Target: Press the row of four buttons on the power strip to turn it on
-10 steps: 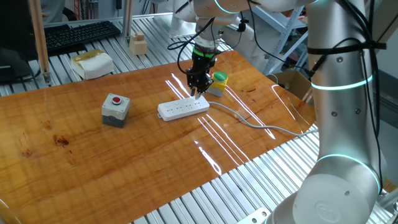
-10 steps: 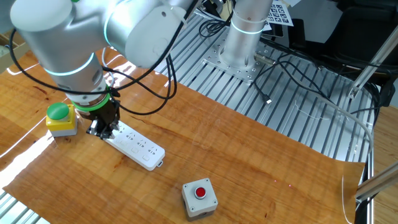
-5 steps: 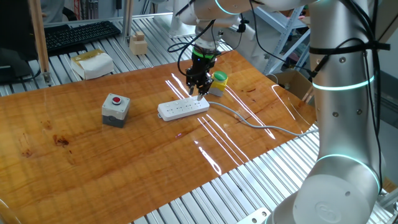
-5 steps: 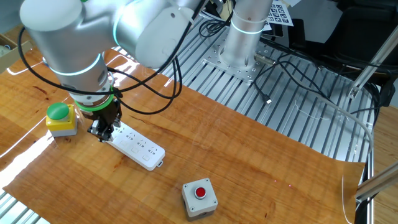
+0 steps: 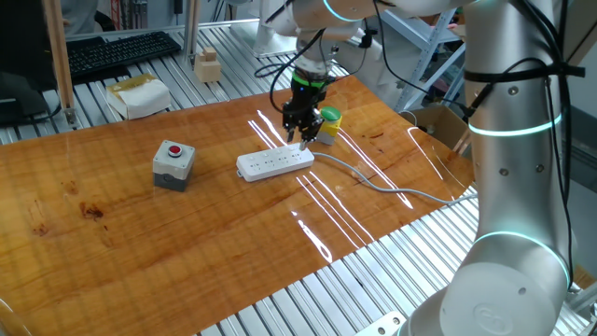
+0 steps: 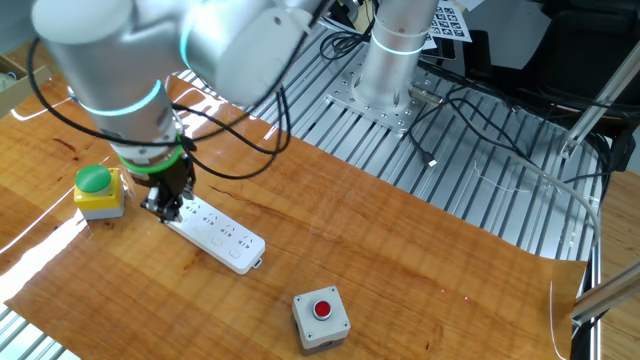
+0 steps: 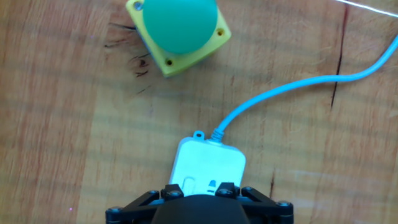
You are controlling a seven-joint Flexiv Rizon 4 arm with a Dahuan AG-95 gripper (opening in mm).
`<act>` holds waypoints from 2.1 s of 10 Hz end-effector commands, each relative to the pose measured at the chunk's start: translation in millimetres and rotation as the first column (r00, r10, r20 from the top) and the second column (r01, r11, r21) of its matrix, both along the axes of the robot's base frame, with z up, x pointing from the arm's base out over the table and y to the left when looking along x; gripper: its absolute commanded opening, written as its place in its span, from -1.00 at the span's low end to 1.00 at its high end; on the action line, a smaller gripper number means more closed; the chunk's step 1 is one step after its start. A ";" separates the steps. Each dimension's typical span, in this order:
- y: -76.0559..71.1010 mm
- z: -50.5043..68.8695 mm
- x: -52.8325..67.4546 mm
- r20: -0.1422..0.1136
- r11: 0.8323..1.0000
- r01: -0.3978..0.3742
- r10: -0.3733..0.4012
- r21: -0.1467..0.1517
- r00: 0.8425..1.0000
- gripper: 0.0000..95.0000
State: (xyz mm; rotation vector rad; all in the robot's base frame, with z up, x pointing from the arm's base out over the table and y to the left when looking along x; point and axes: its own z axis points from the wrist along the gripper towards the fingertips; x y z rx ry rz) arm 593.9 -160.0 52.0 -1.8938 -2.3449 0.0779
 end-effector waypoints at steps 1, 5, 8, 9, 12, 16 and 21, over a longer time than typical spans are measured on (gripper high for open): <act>-3.6 -1.9 -2.2 0.004 1.000 0.005 -0.005 0.001 1.000 0.20; -3.5 -4.6 -6.4 0.006 1.000 0.025 -0.025 0.011 1.000 0.20; 0.3 -9.9 -13.9 0.013 1.000 0.030 -0.030 0.009 0.999 0.20; -0.4 -11.0 -15.9 0.014 1.000 0.029 -0.029 0.011 0.999 0.20; -2.0 -12.9 -19.6 0.016 1.000 0.025 -0.025 0.016 1.000 0.20; -2.2 -14.3 -21.4 0.027 0.999 0.045 -0.046 0.019 0.999 0.20; -1.5 -15.8 -22.9 0.038 0.998 0.052 -0.052 0.020 0.998 0.20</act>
